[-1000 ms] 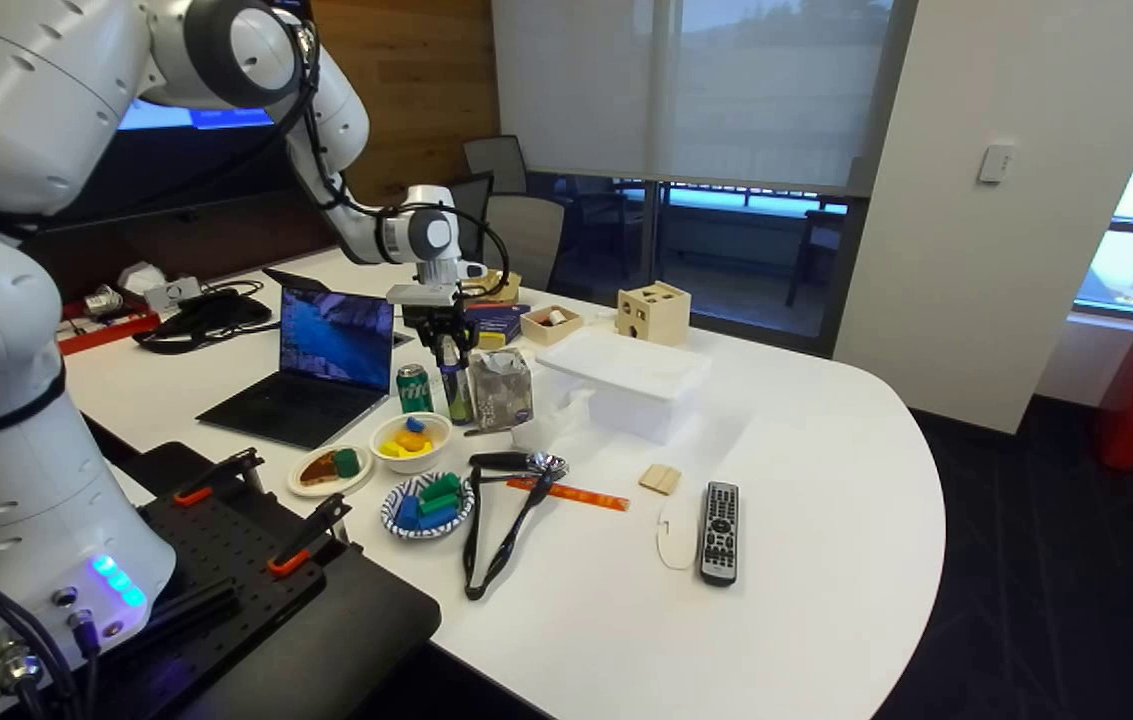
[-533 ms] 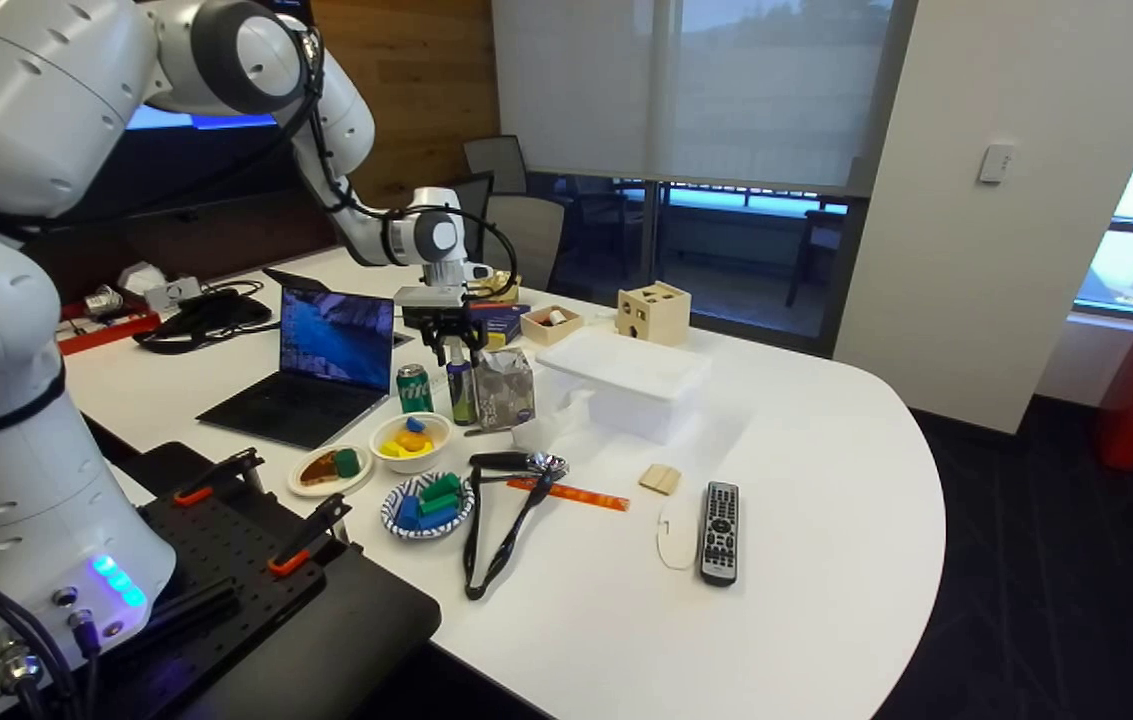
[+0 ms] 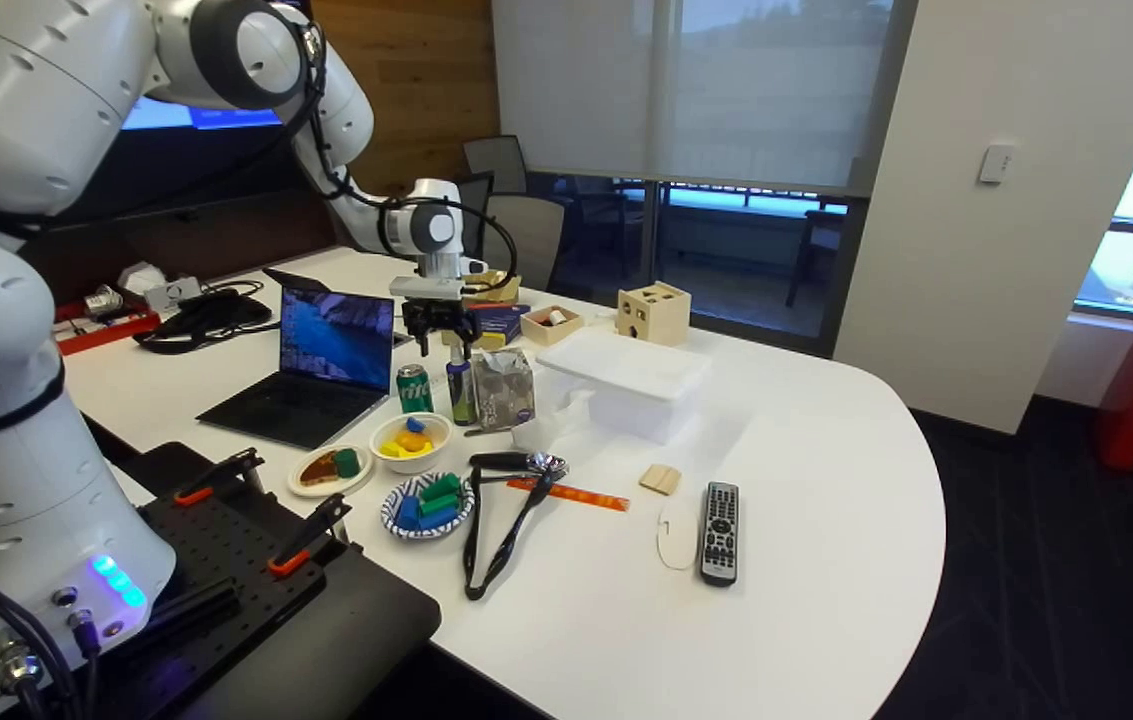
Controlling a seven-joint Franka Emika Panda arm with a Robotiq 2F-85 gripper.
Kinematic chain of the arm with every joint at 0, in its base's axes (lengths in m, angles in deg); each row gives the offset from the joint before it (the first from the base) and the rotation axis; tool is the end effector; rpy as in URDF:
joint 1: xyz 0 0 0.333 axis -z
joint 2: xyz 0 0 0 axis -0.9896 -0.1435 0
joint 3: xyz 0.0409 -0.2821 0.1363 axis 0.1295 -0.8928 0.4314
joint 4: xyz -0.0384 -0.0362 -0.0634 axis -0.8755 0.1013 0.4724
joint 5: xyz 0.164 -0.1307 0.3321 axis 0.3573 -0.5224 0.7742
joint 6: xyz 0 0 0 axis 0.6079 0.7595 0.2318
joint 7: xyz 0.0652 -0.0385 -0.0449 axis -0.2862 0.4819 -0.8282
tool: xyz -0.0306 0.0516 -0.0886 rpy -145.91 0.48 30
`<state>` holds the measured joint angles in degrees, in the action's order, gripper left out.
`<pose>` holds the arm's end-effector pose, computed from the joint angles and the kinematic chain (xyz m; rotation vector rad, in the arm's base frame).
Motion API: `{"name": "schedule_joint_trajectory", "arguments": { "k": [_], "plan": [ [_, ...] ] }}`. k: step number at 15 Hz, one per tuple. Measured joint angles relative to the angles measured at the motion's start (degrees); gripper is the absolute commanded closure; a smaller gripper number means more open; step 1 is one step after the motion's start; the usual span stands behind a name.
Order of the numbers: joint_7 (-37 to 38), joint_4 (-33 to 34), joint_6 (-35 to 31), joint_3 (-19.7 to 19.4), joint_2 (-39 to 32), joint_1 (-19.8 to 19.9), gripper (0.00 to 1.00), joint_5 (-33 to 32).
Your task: Put the blue bottle next to the Sprite can
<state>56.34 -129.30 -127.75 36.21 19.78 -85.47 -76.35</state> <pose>0.6488 0.0894 0.1315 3.0649 0.5542 -0.2237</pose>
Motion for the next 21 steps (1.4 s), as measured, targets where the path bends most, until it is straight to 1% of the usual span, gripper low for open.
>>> {"name": "schedule_joint_trajectory", "arguments": {
  "k": [2, 5, 9, 12, 14, 17, 21],
  "plan": [
    [-1.19, -0.01, 3.48, 0.4, 1.8, 0.45, 0.0, 0.43],
    [-1.35, -0.25, 6.58, -0.37, 5.48, 1.82, 0.0, 0.49],
    [-1.78, -2.88, 7.33, -1.49, 12.41, 5.84, 0.0, 2.24],
    [-2.87, -6.22, 7.41, -1.72, 17.49, 8.92, 0.0, 5.61],
    [-2.98, -8.46, 7.48, -1.99, 20.07, 10.31, 0.0, 7.43],
    [-2.99, -11.0, 7.49, -2.74, 22.12, 10.85, 0.0, 9.36],
    [-2.9, -12.87, 7.49, -2.98, 22.8, 10.8, 0.0, 10.57]
  ]
}}
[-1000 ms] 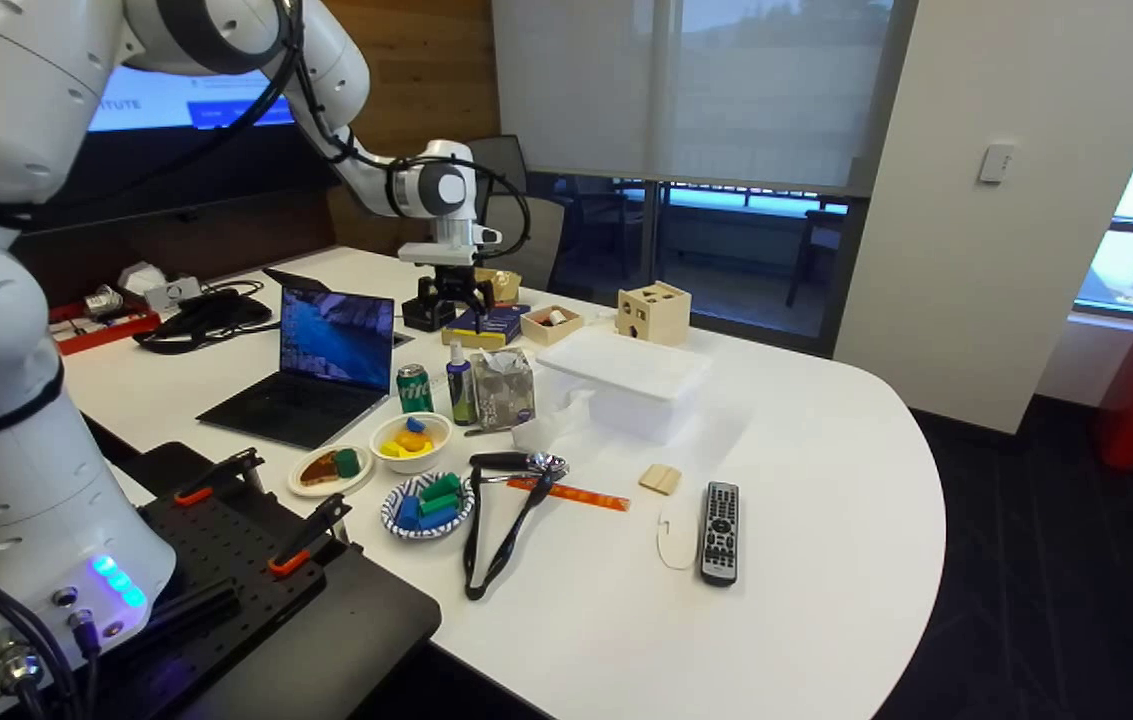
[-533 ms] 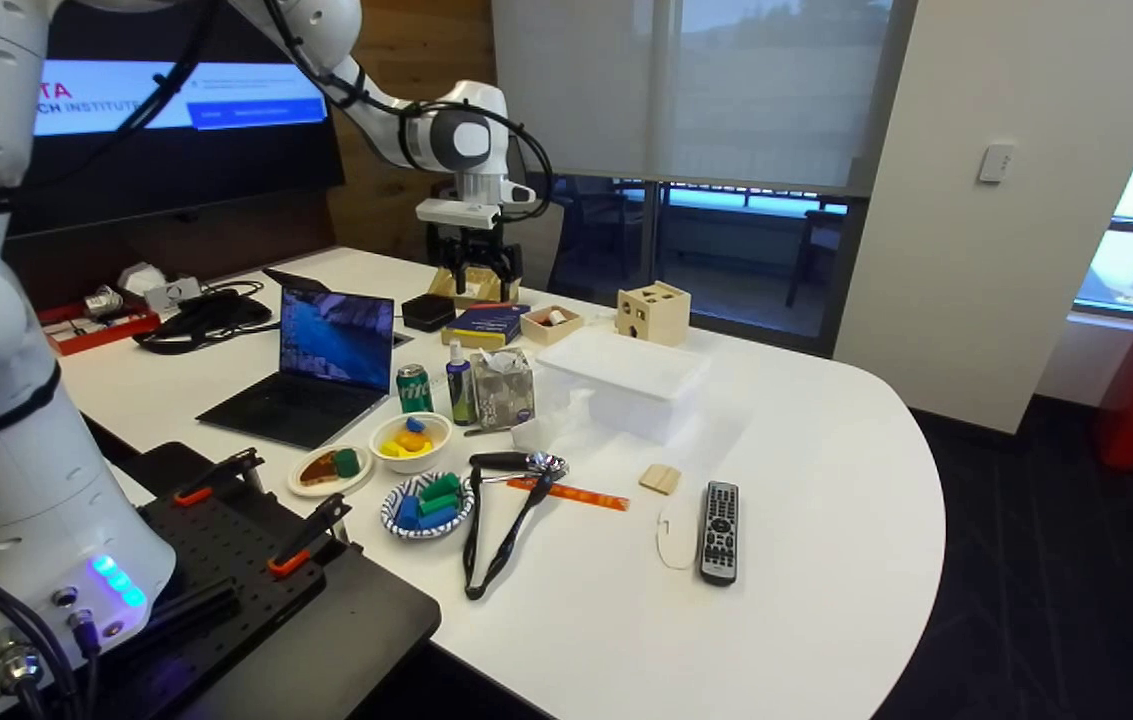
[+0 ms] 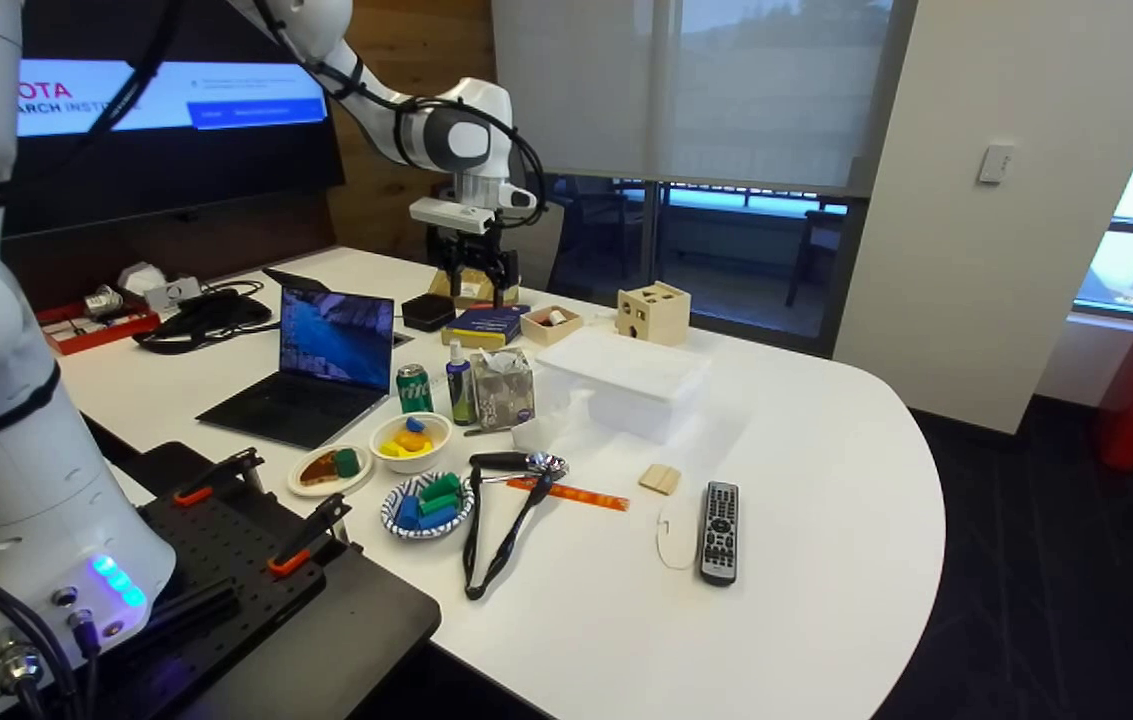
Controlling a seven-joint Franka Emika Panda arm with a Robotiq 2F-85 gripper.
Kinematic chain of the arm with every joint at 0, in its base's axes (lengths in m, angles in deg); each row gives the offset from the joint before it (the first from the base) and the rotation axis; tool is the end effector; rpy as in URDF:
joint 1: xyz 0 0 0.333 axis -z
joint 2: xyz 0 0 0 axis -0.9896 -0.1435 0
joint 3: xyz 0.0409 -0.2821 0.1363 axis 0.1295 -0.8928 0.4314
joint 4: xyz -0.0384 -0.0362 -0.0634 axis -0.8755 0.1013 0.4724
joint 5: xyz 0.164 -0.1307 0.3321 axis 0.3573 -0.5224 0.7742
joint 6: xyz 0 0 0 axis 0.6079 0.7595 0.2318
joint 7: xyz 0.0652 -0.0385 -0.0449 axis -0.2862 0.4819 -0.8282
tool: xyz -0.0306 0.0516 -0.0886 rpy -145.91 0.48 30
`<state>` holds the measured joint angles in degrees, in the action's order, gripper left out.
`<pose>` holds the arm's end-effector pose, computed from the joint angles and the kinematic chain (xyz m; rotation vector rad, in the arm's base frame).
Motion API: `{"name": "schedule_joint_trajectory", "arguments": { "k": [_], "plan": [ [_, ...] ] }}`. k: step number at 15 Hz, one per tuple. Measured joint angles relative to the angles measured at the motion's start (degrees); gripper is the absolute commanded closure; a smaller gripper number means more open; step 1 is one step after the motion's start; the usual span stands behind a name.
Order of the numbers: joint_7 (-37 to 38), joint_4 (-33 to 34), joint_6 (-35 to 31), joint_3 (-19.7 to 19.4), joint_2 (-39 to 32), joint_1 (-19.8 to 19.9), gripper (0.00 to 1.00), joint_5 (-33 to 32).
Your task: Put the blue bottle next to the Sprite can
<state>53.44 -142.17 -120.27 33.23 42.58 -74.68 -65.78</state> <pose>0.6091 -0.0561 0.2852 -3.0572 -0.0871 0.1441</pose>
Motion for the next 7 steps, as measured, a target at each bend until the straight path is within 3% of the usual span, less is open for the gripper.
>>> {"name": "schedule_joint_trajectory", "arguments": {
  "k": [7],
  "plan": [
    [0.0, -1.75, 0.0, 0.02, 0.03, -0.18, 0.0, 0.7]
  ]
}}
